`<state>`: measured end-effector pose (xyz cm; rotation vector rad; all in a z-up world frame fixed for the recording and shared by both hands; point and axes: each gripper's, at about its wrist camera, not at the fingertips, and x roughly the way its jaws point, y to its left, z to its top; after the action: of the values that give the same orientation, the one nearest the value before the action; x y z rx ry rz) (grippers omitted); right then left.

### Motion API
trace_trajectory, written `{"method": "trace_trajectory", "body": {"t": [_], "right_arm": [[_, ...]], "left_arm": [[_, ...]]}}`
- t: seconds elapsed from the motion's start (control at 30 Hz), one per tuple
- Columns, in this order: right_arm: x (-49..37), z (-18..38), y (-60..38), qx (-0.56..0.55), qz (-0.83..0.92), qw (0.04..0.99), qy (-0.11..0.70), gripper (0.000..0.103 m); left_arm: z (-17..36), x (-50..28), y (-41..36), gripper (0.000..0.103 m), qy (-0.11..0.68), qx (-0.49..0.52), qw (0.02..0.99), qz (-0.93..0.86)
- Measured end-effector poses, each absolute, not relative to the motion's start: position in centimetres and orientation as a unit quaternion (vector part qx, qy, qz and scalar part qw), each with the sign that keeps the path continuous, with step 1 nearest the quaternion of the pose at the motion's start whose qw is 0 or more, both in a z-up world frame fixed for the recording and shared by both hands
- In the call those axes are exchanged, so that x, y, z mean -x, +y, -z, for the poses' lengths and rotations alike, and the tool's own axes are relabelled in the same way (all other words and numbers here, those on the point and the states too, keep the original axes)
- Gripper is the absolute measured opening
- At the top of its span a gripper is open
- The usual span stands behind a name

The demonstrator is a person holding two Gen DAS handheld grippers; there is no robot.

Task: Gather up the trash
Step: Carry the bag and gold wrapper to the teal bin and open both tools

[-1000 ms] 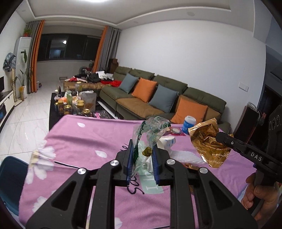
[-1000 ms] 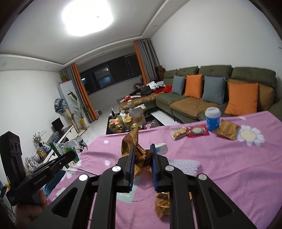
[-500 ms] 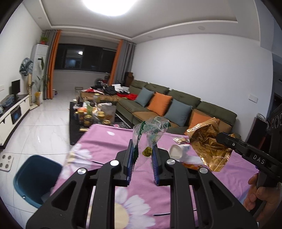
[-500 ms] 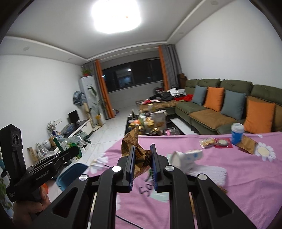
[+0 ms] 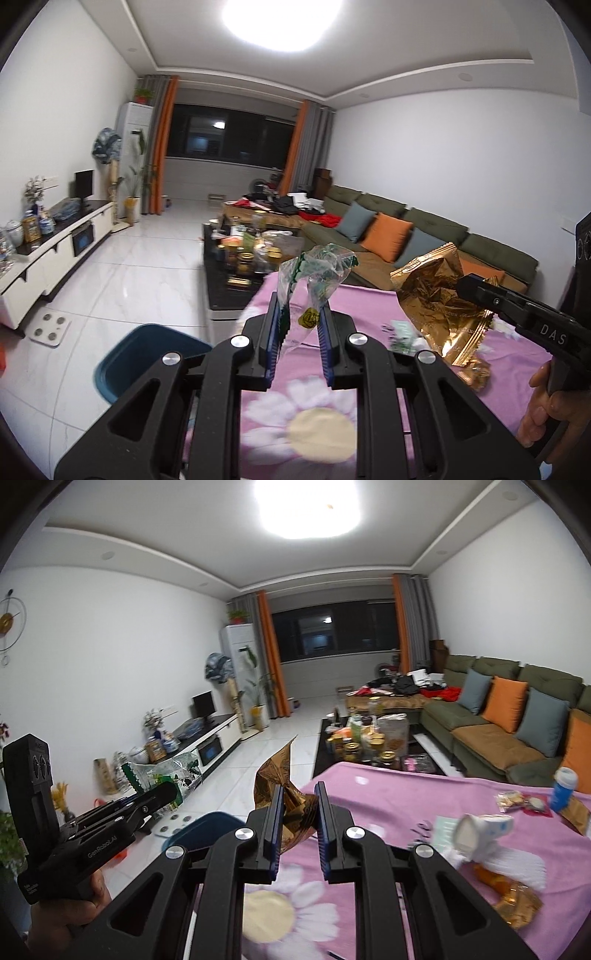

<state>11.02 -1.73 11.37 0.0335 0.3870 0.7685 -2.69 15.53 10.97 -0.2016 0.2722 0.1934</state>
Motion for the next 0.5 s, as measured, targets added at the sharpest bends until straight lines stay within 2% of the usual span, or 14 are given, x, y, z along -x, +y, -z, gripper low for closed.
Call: {"method": "trace_trajectory", "body": {"t": [0.5], "right_arm": [[-13.5, -10.3, 9.5, 0.044, -0.449, 0.864, 0.225, 0.015]], "left_arm": [[-8.6, 7.2, 24.6, 0.019, 0.175, 0.114, 0.955, -0.209]]}}
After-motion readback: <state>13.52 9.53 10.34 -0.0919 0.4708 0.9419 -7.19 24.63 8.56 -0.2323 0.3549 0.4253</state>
